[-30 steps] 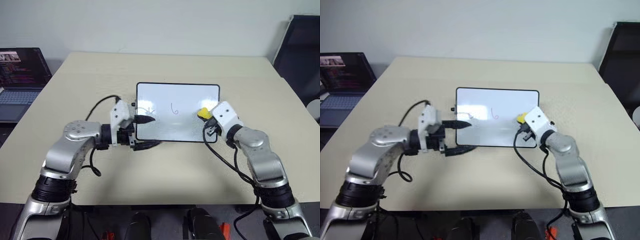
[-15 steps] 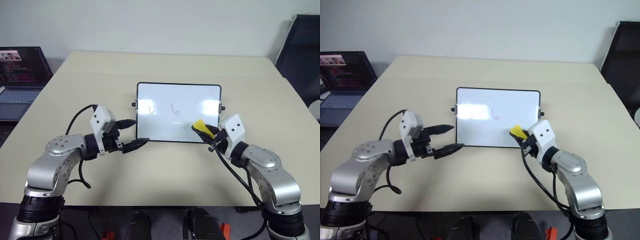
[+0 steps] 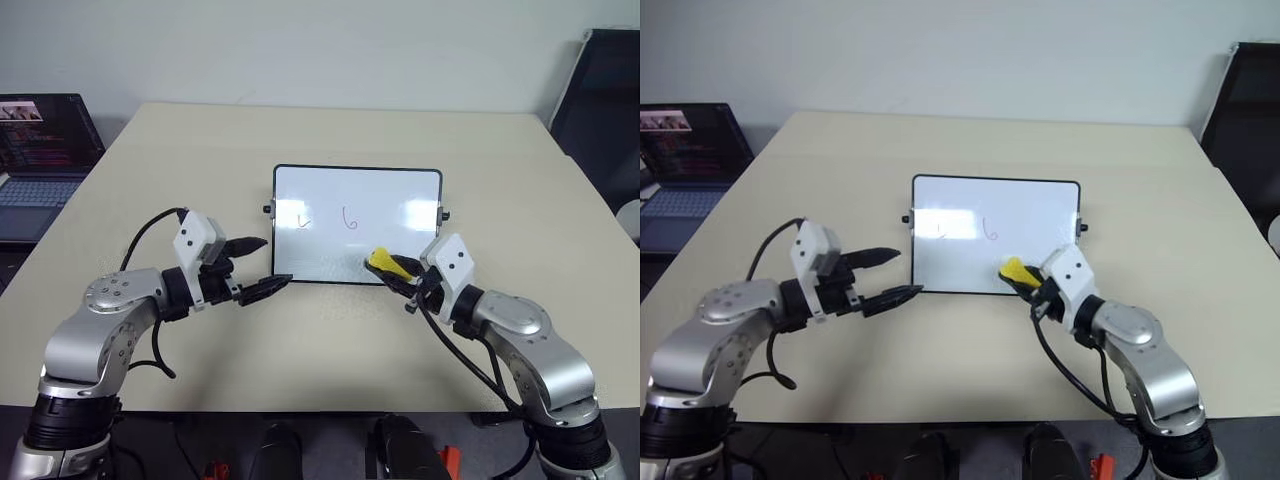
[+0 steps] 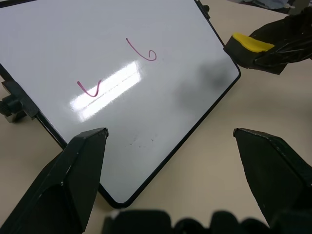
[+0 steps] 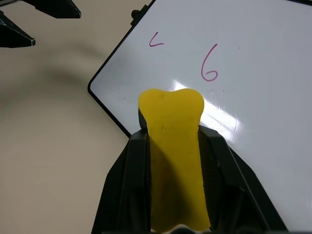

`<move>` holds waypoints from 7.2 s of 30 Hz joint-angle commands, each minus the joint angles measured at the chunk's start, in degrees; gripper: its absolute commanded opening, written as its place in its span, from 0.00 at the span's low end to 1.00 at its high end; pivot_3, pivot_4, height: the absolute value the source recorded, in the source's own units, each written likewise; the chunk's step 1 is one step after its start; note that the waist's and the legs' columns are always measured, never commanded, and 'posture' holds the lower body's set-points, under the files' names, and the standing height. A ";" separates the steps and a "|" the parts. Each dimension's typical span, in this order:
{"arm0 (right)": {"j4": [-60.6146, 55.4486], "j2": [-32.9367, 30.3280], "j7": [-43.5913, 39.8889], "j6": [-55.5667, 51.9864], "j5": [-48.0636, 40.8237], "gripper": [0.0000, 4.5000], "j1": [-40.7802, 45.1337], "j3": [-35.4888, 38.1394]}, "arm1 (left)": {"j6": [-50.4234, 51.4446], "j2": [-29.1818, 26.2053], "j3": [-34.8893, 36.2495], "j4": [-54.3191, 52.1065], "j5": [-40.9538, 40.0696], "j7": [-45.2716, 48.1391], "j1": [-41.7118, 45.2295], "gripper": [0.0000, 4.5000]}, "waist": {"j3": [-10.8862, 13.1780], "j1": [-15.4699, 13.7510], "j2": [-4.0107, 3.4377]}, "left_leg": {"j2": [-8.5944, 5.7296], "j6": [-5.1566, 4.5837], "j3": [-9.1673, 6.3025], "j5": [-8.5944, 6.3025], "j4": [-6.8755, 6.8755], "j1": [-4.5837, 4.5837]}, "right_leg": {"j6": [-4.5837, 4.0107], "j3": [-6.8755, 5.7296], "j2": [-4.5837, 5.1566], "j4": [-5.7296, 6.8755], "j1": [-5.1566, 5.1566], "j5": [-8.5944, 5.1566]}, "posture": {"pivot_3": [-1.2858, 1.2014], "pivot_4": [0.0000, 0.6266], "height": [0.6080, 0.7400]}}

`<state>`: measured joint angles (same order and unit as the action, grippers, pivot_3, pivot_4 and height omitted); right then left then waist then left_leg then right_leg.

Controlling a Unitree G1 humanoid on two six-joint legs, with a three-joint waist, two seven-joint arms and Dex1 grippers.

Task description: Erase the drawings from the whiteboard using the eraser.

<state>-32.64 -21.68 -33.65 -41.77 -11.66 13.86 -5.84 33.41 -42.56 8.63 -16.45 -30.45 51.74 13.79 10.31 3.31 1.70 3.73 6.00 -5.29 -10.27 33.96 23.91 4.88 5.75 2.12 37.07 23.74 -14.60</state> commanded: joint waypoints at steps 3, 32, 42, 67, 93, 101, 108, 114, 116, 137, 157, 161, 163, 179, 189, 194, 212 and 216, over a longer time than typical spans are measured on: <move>0.08 -1.53 -0.51 2.66 -0.47 0.22 3.08 -1.11 | 0.08 -0.94 2.01 -3.10 -1.18 -0.55 0.16 1.00 | 0.00 0.00 0.00 | 0.00 0.00 -0.01 0.00 0.00 -0.01 | 0.00 0.00 0.00 0.01 0.00 0.00 | 0.52 0.24 1.00; 37.12 -0.18 -4.45 16.15 25.66 0.22 30.72 -19.09 | 1.13 -3.37 -3.17 -2.65 -1.12 4.12 3.61 1.00 | 0.02 -0.16 -0.01 | 0.00 0.00 -0.11 0.00 -0.03 0.01 | 0.29 -0.10 -0.02 0.05 -0.04 0.14 | 0.52 0.24 1.00; 40.30 2.24 3.49 18.22 28.22 0.22 34.05 -14.40 | -1.71 -3.46 -3.26 1.17 0.80 5.83 5.18 1.00 | 0.03 0.14 -0.02 | 0.00 -0.05 -0.10 0.07 0.10 -0.13 | 0.01 -0.06 -0.05 0.12 -0.13 0.19 | 0.52 0.24 1.00; 33.88 -5.37 -9.31 14.63 29.39 0.22 26.25 -20.33 | -3.01 -2.61 -3.56 2.55 1.58 6.31 5.93 1.00 | 0.01 -0.18 0.00 | -0.01 -0.32 -0.09 0.28 0.07 -0.11 | 0.01 -0.06 -0.05 0.02 -0.24 0.29 | 0.52 0.24 1.00; 31.59 -6.11 -4.97 17.49 31.44 0.22 23.38 -16.10 | -2.22 -2.52 -3.27 2.30 1.42 5.66 5.88 1.00 | -0.02 0.01 0.05 | 0.00 -0.46 -0.03 0.38 0.04 -0.12 | 0.01 -0.03 -0.05 0.03 -0.29 0.28 | 0.52 0.24 1.00; 22.19 0.09 -5.26 8.26 19.57 0.22 20.62 -5.80 | -3.62 -1.28 -1.86 3.37 2.40 2.22 5.75 1.00 | 0.00 -0.12 0.04 | -0.01 -0.46 -0.06 0.38 0.03 -0.01 | 0.01 -0.04 -0.05 0.01 -0.24 0.29 | 0.52 0.24 1.00; 5.80 1.75 -7.36 -5.36 6.18 0.22 10.93 1.42 | -2.26 -2.52 3.13 3.27 0.33 1.99 1.35 1.00 | 0.03 -0.05 -0.02 | 0.00 -0.46 -0.06 0.34 -0.21 0.06 | 0.24 -0.09 -0.05 0.01 -0.16 0.15 | 0.52 0.24 1.00; 2.95 1.96 -4.70 -8.93 2.71 0.22 9.65 0.77 | -0.87 -2.53 5.08 0.96 -0.24 0.22 -0.89 1.00 | 0.05 0.03 -0.01 | 0.00 -0.45 -0.05 0.34 -0.13 0.01 | -0.04 -0.06 -0.05 0.04 -0.13 0.05 | 0.52 0.24 1.00; 2.99 2.36 -3.68 -9.09 2.00 0.22 10.23 0.16 | -0.63 -2.62 5.52 0.41 -0.19 -0.01 -1.68 1.00 | 0.05 0.04 -0.01 | 0.00 -0.44 -0.02 0.34 -0.09 0.00 | -0.05 -0.03 -0.04 0.03 -0.14 0.06 | 0.52 0.24 1.00; 27.80 -0.01 -1.31 13.17 16.53 0.22 30.26 -18.55 | -0.20 -6.53 1.36 2.72 3.45 1.36 2.11 1.00 | 0.10 0.48 0.00 | 0.02 -0.44 0.07 0.34 -0.11 0.12 | -0.09 -0.02 -0.04 0.00 0.03 0.10 | 0.52 0.24 1.00; 53.62 6.70 -8.88 28.62 30.37 0.22 44.87 -26.81 | -4.48 -6.54 1.05 4.46 4.63 4.24 -2.02 1.00 | 0.17 1.33 -0.11 | 0.03 -0.44 -0.08 0.34 -0.21 0.50 | 0.23 -0.15 -0.07 0.16 0.35 0.28 | 0.52 0.24 1.00; 58.76 9.28 2.16 32.55 32.60 0.22 48.46 -23.14 | -5.50 -6.21 0.11 5.79 4.95 4.73 -1.08 1.00 | 0.18 1.48 -0.12 | 0.03 -0.44 -0.10 0.35 -0.10 0.45 | 0.24 -0.13 -0.10 0.42 0.39 0.26 | 0.52 0.24 1.00; 59.88 10.09 3.20 33.44 32.46 0.22 49.04 -22.71 | -5.90 -6.10 -0.19 6.42 5.10 4.96 -0.63 1.00 | 0.18 1.46 -0.12 | 0.03 -0.43 -0.11 0.36 -0.04 0.45 | 0.22 -0.12 -0.11 0.61 0.45 0.22 | 0.52 0.24 1.00; 59.10 12.70 4.18 35.11 37.30 0.22 46.28 -24.76 | -7.18 -5.63 -1.33 7.81 5.61 6.01 0.58 1.00 | 0.21 1.51 -0.15 | 0.03 -0.44 -0.25 0.39 0.02 0.35 | 0.10 -0.14 -0.19 0.90 0.44 0.12 | 0.52 0.24 1.00; 56.77 11.12 -7.25 33.54 37.26 0.22 42.42 -27.81 | -7.21 -5.42 -1.34 7.67 5.64 6.21 0.62 1.00 | 0.20 1.51 -0.14 | 0.04 -0.41 -0.28 0.52 -0.08 0.28 | 0.09 -0.14 -0.22 0.91 0.39 0.14 | 0.52 0.24 1.00; 57.61 12.65 -1.29 34.14 38.55 0.22 43.68 -25.09 | -7.19 -5.27 -1.43 7.61 5.62 6.23 0.64 1.00 | 0.20 1.50 -0.14 | 0.04 -0.41 -0.30 0.53 -0.06 0.23 | 0.03 -0.14 -0.24 0.95 0.38 0.11 | 0.52 0.24 1.00; 62.27 16.06 2.18 34.56 35.60 0.22 45.47 -21.53 | -6.87 -4.86 -1.50 7.48 5.25 6.46 1.28 1.00 | 0.21 1.60 -0.15 | 0.06 -0.40 -0.33 0.55 -0.12 0.19 | 0.00 -0.14 -0.28 0.99 0.38 0.11 | 0.52 0.24 1.00; 64.65 15.47 3.78 34.87 36.12 0.22 46.31 -21.70 | -6.95 -4.80 -1.65 7.62 5.28 6.62 1.78 1.00 | 0.21 1.52 -0.14 | 0.06 -0.40 -0.36 0.56 -0.09 0.16 | -0.25 -0.13 -0.31 1.01 0.36 0.04 | 0.52 0.24 1.00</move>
<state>32.25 -5.48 -30.65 -7.27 23.68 58.89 -28.96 27.07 -47.33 6.47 -7.92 -24.74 58.15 14.36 10.51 4.83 1.55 3.79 5.60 -5.65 -9.71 33.87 24.07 4.63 5.62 1.81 38.06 24.08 -14.56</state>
